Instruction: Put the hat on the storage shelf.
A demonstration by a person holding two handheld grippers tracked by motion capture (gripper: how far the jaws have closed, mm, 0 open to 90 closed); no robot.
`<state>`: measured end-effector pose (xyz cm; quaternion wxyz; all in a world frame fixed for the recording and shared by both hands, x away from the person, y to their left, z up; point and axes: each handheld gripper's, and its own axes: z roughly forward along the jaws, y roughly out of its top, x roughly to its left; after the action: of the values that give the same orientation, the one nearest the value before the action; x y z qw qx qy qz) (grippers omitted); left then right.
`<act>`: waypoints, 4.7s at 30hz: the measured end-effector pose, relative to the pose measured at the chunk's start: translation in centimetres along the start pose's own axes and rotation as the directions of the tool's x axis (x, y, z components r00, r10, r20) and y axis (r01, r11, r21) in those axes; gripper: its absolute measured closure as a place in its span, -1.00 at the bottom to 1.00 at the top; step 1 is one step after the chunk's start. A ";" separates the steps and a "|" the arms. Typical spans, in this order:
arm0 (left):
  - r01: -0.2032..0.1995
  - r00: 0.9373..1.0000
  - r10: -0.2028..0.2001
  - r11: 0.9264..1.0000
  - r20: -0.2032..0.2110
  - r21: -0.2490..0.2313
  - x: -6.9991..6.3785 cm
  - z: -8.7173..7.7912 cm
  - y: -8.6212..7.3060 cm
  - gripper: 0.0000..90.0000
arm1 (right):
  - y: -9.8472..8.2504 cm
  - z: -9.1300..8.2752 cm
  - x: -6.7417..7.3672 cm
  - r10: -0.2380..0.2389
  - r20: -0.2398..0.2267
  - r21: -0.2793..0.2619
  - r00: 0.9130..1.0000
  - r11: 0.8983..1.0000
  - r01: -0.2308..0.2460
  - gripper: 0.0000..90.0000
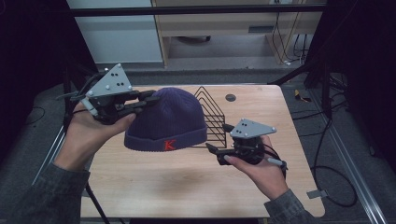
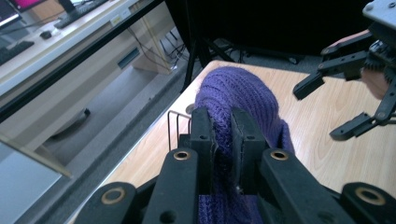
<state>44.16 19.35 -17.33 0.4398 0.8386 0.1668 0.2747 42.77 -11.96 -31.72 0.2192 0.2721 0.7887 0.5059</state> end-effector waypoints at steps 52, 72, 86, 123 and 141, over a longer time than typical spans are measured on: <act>0.078 0.997 -0.077 0.989 0.008 -0.128 4.5 9.3 4.0 0.78 | 3.6 4.4 -9.0 -0.103 0.072 0.131 0.992 0.987 0.093 0.61; 0.122 0.991 -0.126 0.989 -0.034 -0.089 5.8 15.1 1.4 0.78 | 1.4 6.2 -10.3 -0.071 0.190 0.201 0.979 0.979 0.032 0.60; 0.134 0.990 -0.136 0.989 -0.028 -0.058 5.3 16.9 -0.1 0.77 | -0.3 6.6 -10.7 -0.031 0.161 0.246 0.986 0.969 -0.010 0.59; 0.138 0.990 -0.139 0.989 0.019 0.050 2.5 19.2 -6.7 0.74 | -6.2 8.3 -9.8 -0.007 0.118 0.353 0.993 0.935 -0.036 0.57; 0.150 0.988 -0.152 0.986 0.021 0.078 1.6 20.0 -8.4 0.75 | -8.3 9.9 -9.4 0.035 0.098 0.377 0.995 0.924 -0.069 0.54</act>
<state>57.24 11.94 -33.03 0.4292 0.8433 0.2342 0.2230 54.34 -14.20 -42.58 0.1839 0.3525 0.8536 0.3365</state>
